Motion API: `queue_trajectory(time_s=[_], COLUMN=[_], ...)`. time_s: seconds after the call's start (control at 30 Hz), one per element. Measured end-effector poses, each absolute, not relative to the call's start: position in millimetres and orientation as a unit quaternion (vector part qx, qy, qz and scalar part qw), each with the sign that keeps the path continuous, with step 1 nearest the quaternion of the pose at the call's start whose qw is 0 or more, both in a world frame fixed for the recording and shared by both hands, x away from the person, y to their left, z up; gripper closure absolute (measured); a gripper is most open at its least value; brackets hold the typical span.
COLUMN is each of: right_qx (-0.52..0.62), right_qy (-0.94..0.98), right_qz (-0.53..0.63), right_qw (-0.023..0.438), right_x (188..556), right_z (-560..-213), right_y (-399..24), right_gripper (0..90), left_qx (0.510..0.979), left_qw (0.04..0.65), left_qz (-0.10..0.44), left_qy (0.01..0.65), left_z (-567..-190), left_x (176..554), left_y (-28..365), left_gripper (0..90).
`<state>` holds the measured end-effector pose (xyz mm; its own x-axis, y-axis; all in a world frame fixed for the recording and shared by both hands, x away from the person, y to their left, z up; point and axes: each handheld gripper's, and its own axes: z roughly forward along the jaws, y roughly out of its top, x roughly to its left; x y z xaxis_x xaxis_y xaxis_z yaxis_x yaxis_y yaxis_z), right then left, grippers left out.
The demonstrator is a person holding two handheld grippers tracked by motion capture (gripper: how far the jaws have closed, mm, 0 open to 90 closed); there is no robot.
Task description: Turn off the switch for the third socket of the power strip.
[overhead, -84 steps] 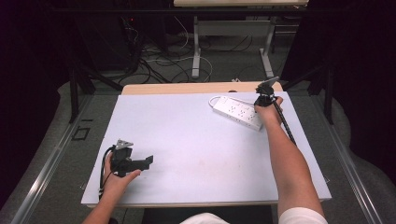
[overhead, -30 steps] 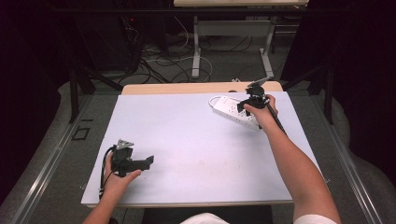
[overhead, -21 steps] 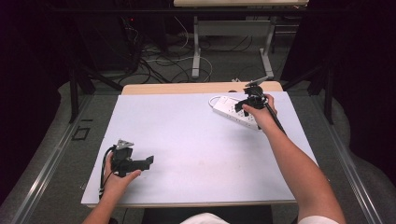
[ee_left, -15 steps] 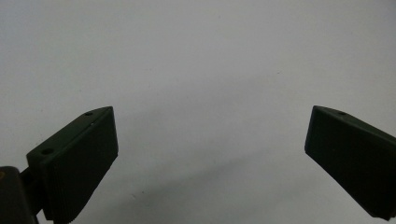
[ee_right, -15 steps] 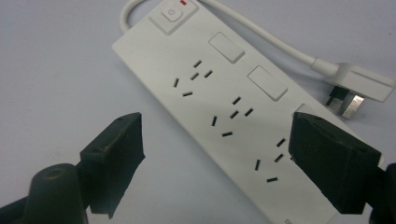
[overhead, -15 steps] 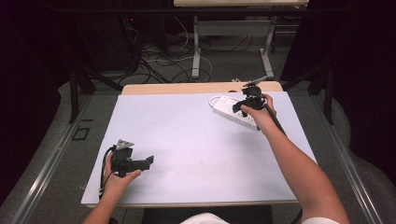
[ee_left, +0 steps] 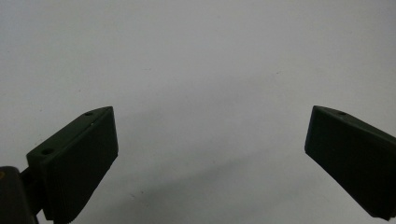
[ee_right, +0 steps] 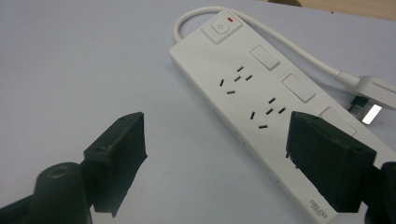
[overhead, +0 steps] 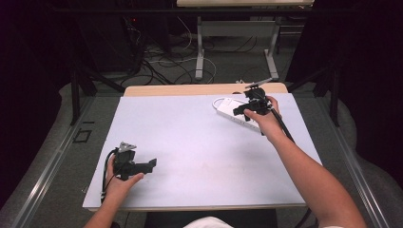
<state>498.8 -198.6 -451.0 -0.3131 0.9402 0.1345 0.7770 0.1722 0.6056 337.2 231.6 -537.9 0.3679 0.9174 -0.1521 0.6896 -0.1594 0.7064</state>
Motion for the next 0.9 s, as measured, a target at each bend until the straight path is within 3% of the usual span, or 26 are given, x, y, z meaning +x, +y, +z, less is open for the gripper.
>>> queue_trajectory(time_s=[0.67, 0.9], right_qx=[0.561, 0.547], right_qy=[0.727, 0.726], right_qz=[0.379, 0.394], right_qw=[0.118, 0.131], right_x=[453, 435], right_z=[-438, -435], right_y=[-228, -232], right_gripper=[15.5, 14.3], left_qx=[0.746, 0.746], left_qw=[0.358, 0.357], left_qz=[0.158, 0.159], left_qy=[0.539, 0.539], left_z=[-538, -538], left_x=[338, 337], left_y=[231, 231], left_gripper=[2.4, 2.4])
